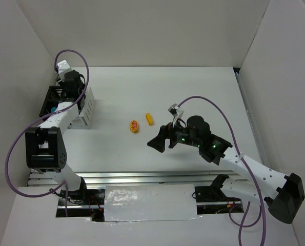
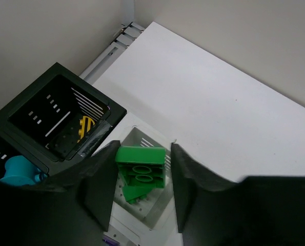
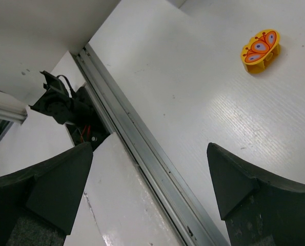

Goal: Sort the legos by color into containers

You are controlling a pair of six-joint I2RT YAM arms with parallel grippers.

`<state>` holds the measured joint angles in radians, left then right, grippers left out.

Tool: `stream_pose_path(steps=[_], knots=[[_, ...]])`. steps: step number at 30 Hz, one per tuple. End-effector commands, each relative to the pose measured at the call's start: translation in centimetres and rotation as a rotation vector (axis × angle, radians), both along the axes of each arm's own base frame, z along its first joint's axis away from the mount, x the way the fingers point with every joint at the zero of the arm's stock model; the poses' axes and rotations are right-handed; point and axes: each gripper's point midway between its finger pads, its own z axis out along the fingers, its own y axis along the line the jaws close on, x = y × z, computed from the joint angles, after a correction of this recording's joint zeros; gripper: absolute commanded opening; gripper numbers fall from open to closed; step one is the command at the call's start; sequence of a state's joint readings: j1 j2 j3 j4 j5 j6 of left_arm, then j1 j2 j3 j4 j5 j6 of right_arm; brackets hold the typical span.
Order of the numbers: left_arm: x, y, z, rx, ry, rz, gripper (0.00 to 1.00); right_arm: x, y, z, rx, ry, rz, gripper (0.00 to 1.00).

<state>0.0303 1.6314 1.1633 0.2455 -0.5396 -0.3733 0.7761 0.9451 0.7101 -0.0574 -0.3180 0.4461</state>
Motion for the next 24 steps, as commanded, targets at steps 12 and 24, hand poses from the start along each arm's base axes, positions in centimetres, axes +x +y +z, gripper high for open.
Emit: stream_pose_path(steps=[12,24], knots=[[-0.1,-0.7,6.3,-0.005,-0.127,0.013,1.0,0.4,-0.1,1.0,0.012,-0.039,-0.006,1.0],[-3.4,-21.7,4.0,-0.162,0.244,-0.449,0.99,4.9,-6.0,2.0,0.019,0.047,-0.459,1.0]])
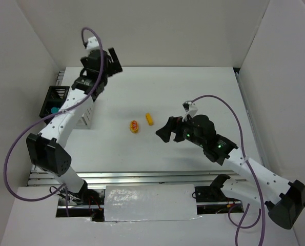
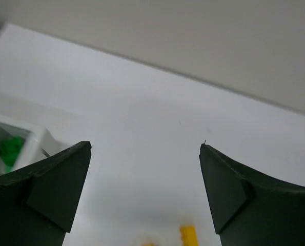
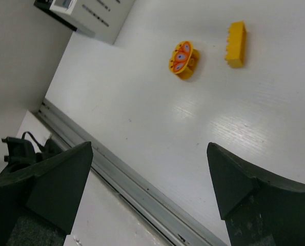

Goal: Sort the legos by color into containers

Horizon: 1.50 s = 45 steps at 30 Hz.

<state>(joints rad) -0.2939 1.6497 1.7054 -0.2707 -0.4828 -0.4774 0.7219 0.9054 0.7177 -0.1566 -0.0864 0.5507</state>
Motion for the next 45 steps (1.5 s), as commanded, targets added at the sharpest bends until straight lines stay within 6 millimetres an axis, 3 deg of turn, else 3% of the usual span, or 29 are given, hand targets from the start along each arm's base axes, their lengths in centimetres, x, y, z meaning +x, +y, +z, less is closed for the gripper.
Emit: stream_pose_path(steps=[1,2,4,6,9,16,23,26,30,31,34,38,40,41,45], knots=[[-5.4,-4.9,-12.2,0.006,0.347,-0.132,1.0,1.1,-2.4,2.8,0.036,-0.035,-0.152,1.0],[-6.7,-7.2,-13.0,-0.003,0.365,-0.189,0.99,0.9,-2.6,3.0,0.034,-0.041,-0.149,1.0],[-8.7,-8.8,-16.1,0.006,0.439,-0.236,0.99,0.6,-2.9,2.8,0.017,-0.038,-0.144,1.0],[-10.6,-11.7,-17.8,0.024,0.473,-0.326,1.0,0.4,-3.0,2.8,0.018,-0.041,-0.14,1.0],[-12.2,-14.4,-19.5,0.062,0.493,-0.413,1.0,0.2,-2.8,2.6,0.02,-0.035,-0.123,1.0],[-12.3,-14.3,-26.1,0.123,0.64,-0.387,0.98,0.0,-2.2,1.7,0.015,-0.021,-0.085,1.0],[-11.9,-13.1,-29.2,0.151,0.705,-0.277,0.9,0.1,-2.4,1.5,-0.003,-0.034,-0.084,1.0],[-11.7,-13.2,-29.7,0.136,0.71,-0.274,0.83,0.2,-2.2,1.3,-0.007,-0.03,-0.078,1.0],[-11.9,-13.2,-31.1,0.113,0.731,-0.29,0.62,0.3,-2.1,1.1,-0.007,-0.025,-0.074,1.0],[-12.0,-13.2,-31.5,0.109,0.738,-0.292,0.62,0.4,-2.1,1.1,-0.008,-0.028,-0.074,1.0],[-11.7,-12.3,-31.7,0.086,0.734,-0.276,0.39,0.5,-2.1,1.0,-0.014,-0.03,-0.076,1.0],[-11.0,-11.9,-30.8,0.047,0.719,-0.289,0.21,0.6,-2.2,1.0,-0.014,-0.032,-0.08,1.0],[-10.4,-11.7,-30.1,0.046,0.704,-0.289,0.01,0.6,-2.2,0.9,-0.014,-0.032,-0.08,1.0],[-10.2,-11.5,-29.3,0.045,0.69,-0.287,0.0,0.7,-2.2,1.0,-0.011,-0.035,-0.083,1.0],[-8.6,-10.3,-23.2,0.052,0.526,-0.245,0.0,0.7,-2.4,0.8,-0.014,-0.034,-0.085,1.0]])
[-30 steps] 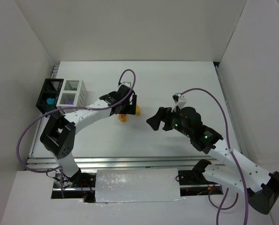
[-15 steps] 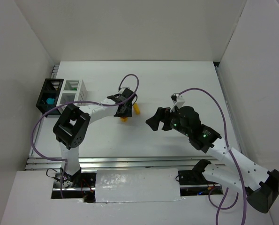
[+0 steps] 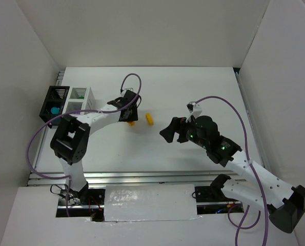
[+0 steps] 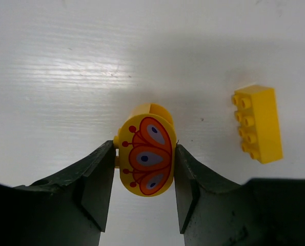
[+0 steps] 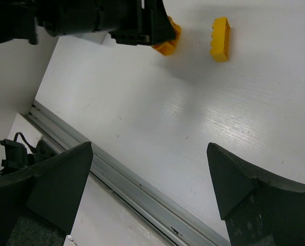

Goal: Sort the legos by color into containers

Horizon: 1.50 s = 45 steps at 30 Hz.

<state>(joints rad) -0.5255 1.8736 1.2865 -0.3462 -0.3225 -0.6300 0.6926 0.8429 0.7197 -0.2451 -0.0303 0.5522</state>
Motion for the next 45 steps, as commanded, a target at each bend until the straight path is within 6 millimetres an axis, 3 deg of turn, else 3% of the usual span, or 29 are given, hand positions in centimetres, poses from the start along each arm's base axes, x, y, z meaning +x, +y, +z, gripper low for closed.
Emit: stream_pose_path(steps=[1,2,3,4,6,8,9,10,12,13,17,21,25,29,36,41,45], knots=[[2.2,2.5,9.2,-0.022,-0.231,0.078,0.0,0.5,0.0,0.9,0.015,-0.042,-0.001,1.0],[2.9,3.4,11.7,-0.03,-0.286,0.111,0.0,0.4,0.1,1.0,0.018,-0.044,0.003,1.0],[3.4,5.6,14.7,-0.04,-0.351,0.171,0.0,0.4,0.1,1.0,0.02,-0.044,0.006,1.0],[3.7,7.1,16.5,-0.034,-0.394,0.218,0.0,0.4,0.1,1.0,0.02,-0.044,0.006,1.0],[4.2,11.3,20.4,0.011,-0.508,0.366,0.0,0.4,0.1,1.4,0.029,-0.053,0.007,1.0],[3.8,16.9,24.3,0.062,-0.612,0.546,0.0,0.3,0.1,1.7,0.039,-0.063,0.01,1.0],[3.6,18.9,25.1,0.063,-0.641,0.628,0.0,0.3,0.1,2.0,0.045,-0.067,0.011,1.0],[3.1,22.2,26.0,0.084,-0.669,0.724,0.0,0.1,0.2,2.1,0.049,-0.068,0.021,1.0],[3.1,25.5,26.9,0.073,-0.71,0.83,0.0,0.1,0.2,2.4,0.06,-0.077,0.025,1.0],[3.0,28.4,26.6,0.083,-0.708,0.9,0.0,0.1,0.3,2.7,0.067,-0.083,0.03,1.0],[4.4,34.0,25.6,0.066,-0.749,1.007,0.0,0.0,0.4,2.7,0.069,-0.092,0.04,1.0],[5.8,36.5,23.7,0.015,-0.768,0.988,0.0,-0.1,0.5,2.6,0.07,-0.091,0.048,1.0],[8.0,37.6,23.9,-0.035,-0.847,0.902,0.0,-0.1,0.6,2.1,0.065,-0.084,0.054,1.0],[9.3,38.8,21.7,-0.044,-0.809,0.873,0.0,-0.3,1.0,2.0,0.063,-0.074,0.081,1.0],[10.3,39.5,19.3,-0.056,-0.767,0.842,0.0,0.2,0.8,2.1,0.056,-0.076,0.059,1.0],[10.0,40.2,18.1,-0.05,-0.741,0.876,0.0,0.3,1.0,1.9,0.055,-0.069,0.066,1.0],[10.0,40.4,16.9,-0.071,-0.716,0.871,0.1,0.5,1.0,1.7,0.051,-0.063,0.064,1.0]])
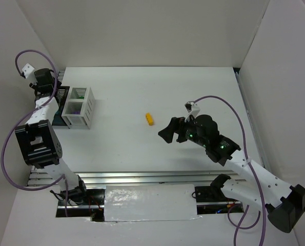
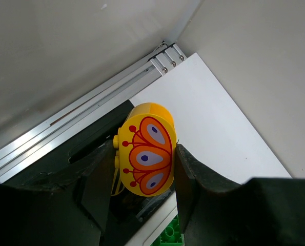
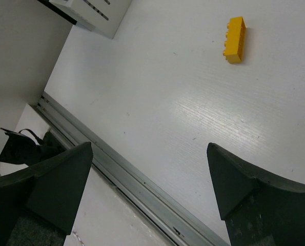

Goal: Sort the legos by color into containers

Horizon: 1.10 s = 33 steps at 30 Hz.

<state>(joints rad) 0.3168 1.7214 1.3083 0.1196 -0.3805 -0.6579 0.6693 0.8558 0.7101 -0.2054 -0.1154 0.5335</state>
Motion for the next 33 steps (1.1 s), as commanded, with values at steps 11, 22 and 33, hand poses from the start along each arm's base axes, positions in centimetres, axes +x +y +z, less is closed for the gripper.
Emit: stream_pose_path(steps=[11,22,33], knots=[[0.3,0.8,0.5,-0.006,-0.037,0.001,0.67,0.8,0.3,1.5,0.03,-0.05,0.001,1.0],[-1.0,-0.6,6.1,-0.01,-0.11,0.015,0.96,0.8,-0.1,1.9,0.046,-0.062,-0.017,1.0],[0.7,-24.8,6.6,-0.01,0.155,-0.28,1.0,2.9,-5.0,2.4,0.06,-0.032,-0.339,1.0]])
